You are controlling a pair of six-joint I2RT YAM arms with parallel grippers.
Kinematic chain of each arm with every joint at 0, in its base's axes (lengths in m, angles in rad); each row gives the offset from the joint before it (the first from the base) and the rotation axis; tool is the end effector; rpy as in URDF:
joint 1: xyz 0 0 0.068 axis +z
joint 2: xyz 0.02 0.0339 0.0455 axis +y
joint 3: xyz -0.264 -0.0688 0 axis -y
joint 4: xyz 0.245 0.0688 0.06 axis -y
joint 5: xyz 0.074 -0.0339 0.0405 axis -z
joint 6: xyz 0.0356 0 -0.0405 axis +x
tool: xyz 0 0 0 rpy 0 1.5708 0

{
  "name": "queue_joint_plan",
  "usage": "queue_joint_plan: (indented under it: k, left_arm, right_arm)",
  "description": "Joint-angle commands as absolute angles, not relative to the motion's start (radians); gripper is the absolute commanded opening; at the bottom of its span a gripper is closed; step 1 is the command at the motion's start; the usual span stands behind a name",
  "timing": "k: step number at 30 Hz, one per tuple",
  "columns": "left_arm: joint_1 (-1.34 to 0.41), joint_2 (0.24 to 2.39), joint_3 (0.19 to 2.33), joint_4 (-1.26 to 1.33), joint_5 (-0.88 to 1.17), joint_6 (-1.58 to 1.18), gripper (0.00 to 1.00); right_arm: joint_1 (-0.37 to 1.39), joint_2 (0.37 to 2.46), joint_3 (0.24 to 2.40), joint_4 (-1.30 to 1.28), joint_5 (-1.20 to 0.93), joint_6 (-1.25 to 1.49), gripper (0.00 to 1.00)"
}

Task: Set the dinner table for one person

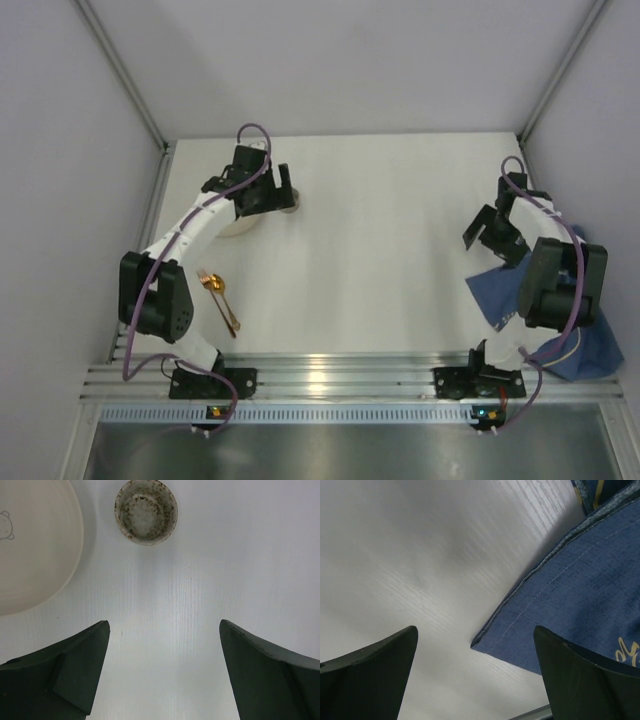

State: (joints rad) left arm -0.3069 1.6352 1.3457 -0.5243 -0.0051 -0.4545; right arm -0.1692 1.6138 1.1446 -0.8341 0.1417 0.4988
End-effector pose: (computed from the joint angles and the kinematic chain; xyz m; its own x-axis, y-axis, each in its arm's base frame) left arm 0.3472 -0.1099 0.2848 -0.7538 -0.2217 -0.6186 -0.0358 0.9538 -0.2982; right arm 0.3007 -0.0565 0.2146 -0.7375 0.6064 -0.2973 0.6335 0.7737 0.0068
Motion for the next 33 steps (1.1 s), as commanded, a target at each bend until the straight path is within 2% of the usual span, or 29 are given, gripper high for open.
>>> queue_joint_plan:
  k: [1,3,8,11,13,14,17,25,29,33]
  left_arm:
    - [-0.311,1.562,1.353,-0.534,-0.012,-0.402,0.96]
    - [-0.311,1.551,1.347,-0.543,-0.028,-0.385,0.96]
    - [-0.311,1.536,1.322,-0.56,-0.037,-0.376,0.96]
    - [-0.311,1.526,1.298,-0.56,-0.048,-0.368,0.96]
    - [-0.311,1.525,1.29,-0.563,-0.057,-0.362,0.96]
    - [-0.313,1.526,1.29,-0.568,-0.06,-0.361,0.95]
    - [-0.311,1.528,1.289,-0.569,-0.063,-0.354,0.95]
    - [-0.311,1.528,1.289,-0.569,-0.066,-0.362,0.95]
    - [-0.311,1.523,1.301,-0.578,-0.092,-0.367,0.95]
    - [-0.311,1.514,1.356,-0.617,-0.112,-0.365,0.95]
  right_arm:
    - [-0.21,1.681,1.132,-0.85,0.175,0.522,1.0]
    - [-0.232,1.713,1.118,-0.836,0.163,0.532,1.0]
    - [-0.261,1.738,1.085,-0.804,0.146,0.538,0.92]
    - [-0.261,1.749,1.057,-0.779,0.137,0.54,0.78]
    - [-0.262,1.756,1.032,-0.758,0.127,0.548,0.53]
    - [-0.262,1.759,1.022,-0.74,0.108,0.551,0.28]
    - [-0.255,1.767,0.982,-0.709,0.074,0.555,0.0]
    - [-0.135,1.7,0.965,-0.704,0.037,0.545,0.0]
    - [0.137,1.68,1.092,-0.823,-0.045,0.56,0.0]
    - [0.4,1.66,1.315,-0.988,-0.158,0.534,0.0]
